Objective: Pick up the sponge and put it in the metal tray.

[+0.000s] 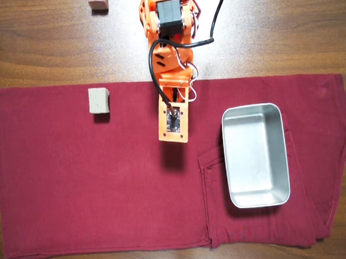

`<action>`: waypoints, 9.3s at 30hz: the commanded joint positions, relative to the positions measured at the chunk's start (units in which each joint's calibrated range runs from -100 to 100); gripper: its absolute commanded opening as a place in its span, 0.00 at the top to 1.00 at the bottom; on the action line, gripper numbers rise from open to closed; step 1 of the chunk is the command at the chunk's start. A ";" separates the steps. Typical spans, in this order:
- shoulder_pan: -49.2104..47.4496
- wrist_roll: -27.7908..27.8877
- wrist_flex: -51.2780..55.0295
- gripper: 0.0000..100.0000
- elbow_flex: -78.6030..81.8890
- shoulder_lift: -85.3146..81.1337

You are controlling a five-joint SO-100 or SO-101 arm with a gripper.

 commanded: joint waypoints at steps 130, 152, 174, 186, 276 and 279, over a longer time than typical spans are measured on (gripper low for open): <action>-11.70 2.05 -15.09 1.00 -76.46 66.25; -33.58 -4.15 -17.77 0.69 -77.37 83.47; -19.76 2.98 -42.11 1.00 -67.45 66.60; 2.70 4.05 -21.73 1.00 -22.03 5.80; 4.23 2.74 1.60 1.00 0.37 0.47; 4.23 2.74 1.60 1.00 0.37 0.47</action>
